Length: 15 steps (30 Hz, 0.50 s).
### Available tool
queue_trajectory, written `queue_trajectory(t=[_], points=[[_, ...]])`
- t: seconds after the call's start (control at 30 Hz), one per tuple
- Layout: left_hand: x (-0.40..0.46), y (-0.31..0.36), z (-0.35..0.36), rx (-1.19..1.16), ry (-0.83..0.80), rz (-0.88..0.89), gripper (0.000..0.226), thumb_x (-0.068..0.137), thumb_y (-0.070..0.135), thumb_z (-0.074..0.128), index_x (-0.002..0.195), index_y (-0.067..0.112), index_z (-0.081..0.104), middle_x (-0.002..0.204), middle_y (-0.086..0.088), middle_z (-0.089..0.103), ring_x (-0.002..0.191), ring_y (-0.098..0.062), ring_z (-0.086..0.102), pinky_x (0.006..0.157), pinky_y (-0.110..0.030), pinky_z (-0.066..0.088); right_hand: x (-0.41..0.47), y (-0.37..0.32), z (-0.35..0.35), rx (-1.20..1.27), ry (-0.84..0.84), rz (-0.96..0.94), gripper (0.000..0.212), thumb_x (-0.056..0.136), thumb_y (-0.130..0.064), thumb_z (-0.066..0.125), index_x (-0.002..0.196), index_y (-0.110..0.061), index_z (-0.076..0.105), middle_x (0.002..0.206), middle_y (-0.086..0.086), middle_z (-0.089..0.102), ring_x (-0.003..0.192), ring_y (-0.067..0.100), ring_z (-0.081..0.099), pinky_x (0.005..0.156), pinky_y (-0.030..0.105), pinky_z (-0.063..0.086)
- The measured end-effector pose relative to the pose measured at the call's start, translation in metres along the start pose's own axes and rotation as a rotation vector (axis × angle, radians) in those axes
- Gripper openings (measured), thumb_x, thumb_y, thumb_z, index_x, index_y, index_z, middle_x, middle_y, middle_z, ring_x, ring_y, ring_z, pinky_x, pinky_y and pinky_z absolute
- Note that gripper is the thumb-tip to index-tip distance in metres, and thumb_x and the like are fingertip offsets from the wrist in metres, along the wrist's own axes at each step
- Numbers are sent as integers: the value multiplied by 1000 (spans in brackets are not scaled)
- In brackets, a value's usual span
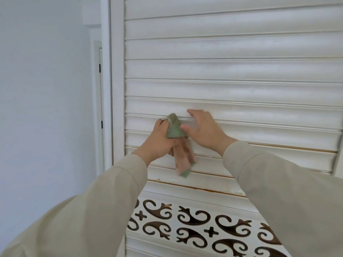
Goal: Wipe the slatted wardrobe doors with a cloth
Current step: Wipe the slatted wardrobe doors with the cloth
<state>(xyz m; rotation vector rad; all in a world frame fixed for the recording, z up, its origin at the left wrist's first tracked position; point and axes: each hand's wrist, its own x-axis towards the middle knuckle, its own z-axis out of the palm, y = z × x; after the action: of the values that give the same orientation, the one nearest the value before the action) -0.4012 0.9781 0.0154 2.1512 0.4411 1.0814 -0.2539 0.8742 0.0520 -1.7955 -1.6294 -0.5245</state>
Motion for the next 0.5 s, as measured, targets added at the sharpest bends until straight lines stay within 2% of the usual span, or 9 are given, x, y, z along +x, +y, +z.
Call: queue_trajectory(t=[0.07, 0.1, 0.17, 0.2, 0.23, 0.3, 0.37, 0.43, 0.5], points=[[2, 8, -5, -152, 43, 22, 49, 85, 8, 67, 128, 23, 47, 128, -6, 46, 107, -17, 58, 76, -26, 58, -2, -9, 1, 145, -90, 56, 63, 90, -45, 65, 143, -18, 45, 113, -3, 59, 104, 16, 54, 94, 31, 41], [2, 11, -7, -225, 53, 10, 54, 81, 9, 66, 129, 25, 48, 127, -7, 53, 109, -21, 61, 83, -34, 59, 0, -11, 4, 155, -102, 40, 49, 90, -39, 67, 132, -19, 55, 97, -7, 60, 90, 13, 56, 84, 28, 42], [3, 15, -10, -300, 73, -26, 60, 75, 3, 61, 127, 29, 51, 114, -8, 64, 102, -25, 66, 86, -44, 58, 4, -13, 4, 108, -64, 15, 5, 90, -25, 65, 88, -21, 66, 71, -10, 54, 66, 9, 50, 68, 26, 37], [3, 17, -10, -331, 93, -37, 56, 74, -1, 59, 122, 28, 54, 106, -9, 67, 94, -26, 68, 83, -45, 58, 6, -14, 3, 94, -46, 28, 19, 90, -21, 63, 71, -21, 60, 64, -9, 52, 60, 7, 48, 62, 27, 35], [3, 18, -9, -368, 123, -51, 50, 76, -4, 57, 117, 26, 55, 97, -9, 68, 87, -26, 68, 79, -45, 58, 7, -15, 2, 82, -41, 40, 27, 91, -20, 62, 64, -21, 56, 62, -7, 52, 59, 7, 48, 59, 28, 36], [1, 18, -5, -472, 208, -113, 37, 86, -6, 51, 114, 18, 52, 89, -12, 70, 80, -26, 71, 71, -41, 60, 9, -15, 0, 129, -34, 94, 22, 93, -23, 62, 72, -16, 65, 69, 0, 62, 65, 15, 58, 62, 29, 46], [2, 13, -1, -569, 301, -221, 28, 94, -3, 48, 117, 13, 48, 98, -14, 71, 82, -25, 75, 67, -35, 61, 9, -18, 1, 199, -23, 145, 18, 93, -25, 63, 84, -11, 71, 72, 2, 66, 68, 20, 64, 67, 31, 53], [5, 2, 3, -623, 361, -289, 25, 96, 2, 49, 115, 16, 47, 101, -10, 71, 83, -24, 75, 68, -36, 62, 8, -20, 6, 271, -21, 191, 16, 93, -23, 63, 86, -10, 70, 64, 1, 65, 60, 19, 65, 64, 32, 56], [7, -7, 4, -640, 405, -349, 13, 97, 13, 54, 109, 16, 50, 87, -6, 68, 69, -20, 74, 62, -32, 61, 8, -22, 11, 339, -31, 238, 17, 95, -20, 60, 87, -7, 67, 57, 6, 66, 50, 20, 64, 56, 30, 56]])
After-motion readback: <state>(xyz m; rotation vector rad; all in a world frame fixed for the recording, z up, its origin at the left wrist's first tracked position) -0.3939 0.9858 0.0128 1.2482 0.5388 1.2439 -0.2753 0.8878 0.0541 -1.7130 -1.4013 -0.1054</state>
